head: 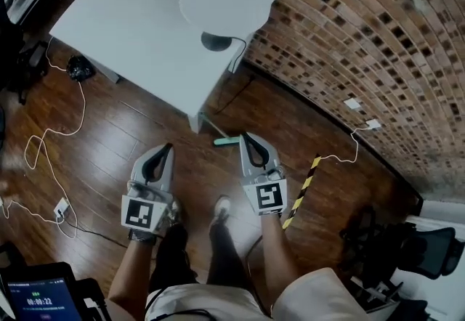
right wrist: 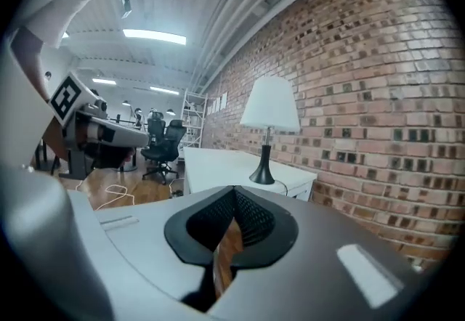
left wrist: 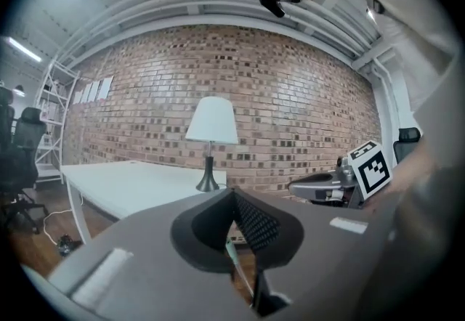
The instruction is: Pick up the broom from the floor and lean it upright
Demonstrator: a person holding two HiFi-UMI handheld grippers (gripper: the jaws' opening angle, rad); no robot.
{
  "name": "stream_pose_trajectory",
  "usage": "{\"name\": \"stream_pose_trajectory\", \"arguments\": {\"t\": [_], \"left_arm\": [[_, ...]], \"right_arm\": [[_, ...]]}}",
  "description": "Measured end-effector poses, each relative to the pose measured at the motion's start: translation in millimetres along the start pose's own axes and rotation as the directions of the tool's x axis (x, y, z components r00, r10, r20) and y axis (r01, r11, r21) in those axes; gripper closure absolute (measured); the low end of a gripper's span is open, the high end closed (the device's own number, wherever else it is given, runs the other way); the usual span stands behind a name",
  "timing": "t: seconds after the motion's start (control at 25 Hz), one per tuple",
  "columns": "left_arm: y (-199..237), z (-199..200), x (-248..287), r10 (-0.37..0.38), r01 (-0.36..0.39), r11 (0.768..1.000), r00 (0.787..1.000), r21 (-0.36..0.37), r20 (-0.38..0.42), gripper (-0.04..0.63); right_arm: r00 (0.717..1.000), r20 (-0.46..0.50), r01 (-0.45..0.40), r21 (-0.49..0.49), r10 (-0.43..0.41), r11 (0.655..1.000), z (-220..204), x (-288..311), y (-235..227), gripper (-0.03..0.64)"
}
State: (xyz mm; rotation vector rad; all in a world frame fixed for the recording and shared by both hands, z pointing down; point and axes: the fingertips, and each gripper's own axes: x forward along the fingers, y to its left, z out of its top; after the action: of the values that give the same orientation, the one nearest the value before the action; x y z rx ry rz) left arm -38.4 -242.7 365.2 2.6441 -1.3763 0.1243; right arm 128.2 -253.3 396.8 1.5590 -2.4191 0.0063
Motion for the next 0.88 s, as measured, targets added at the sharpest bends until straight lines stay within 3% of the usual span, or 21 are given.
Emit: {"name": "stream_pose_trajectory", "arguments": {"t": [0.4, 0.6, 0.88], "left_arm": [[-25.4, 119.2, -34.9, -0.024, 0.016, 0.998, 0.993, 0.065, 0.114, 0.595], [-35.8, 160.8, -54.7, -0.037, 0.017, 0.993, 0.984, 0.116, 0.173, 0.595], [-41.1, 180.9, -80.9, -0.032, 0.002, 0.990, 0.976, 0.138, 0.217, 0.597]], "right_arm": [[0.988, 0.146, 0.059, 0.013, -0.060, 0.998, 142.2, -76.1, -7.2, 0.604], [0.974, 0.210, 0.081, 0.013, -0.081, 0.997, 187.5, -111.2, -2.1, 0.604], [0.963, 0.253, 0.096, 0.004, -0.094, 0.995, 215.8, -135.9, 6.9, 0.604]]}}
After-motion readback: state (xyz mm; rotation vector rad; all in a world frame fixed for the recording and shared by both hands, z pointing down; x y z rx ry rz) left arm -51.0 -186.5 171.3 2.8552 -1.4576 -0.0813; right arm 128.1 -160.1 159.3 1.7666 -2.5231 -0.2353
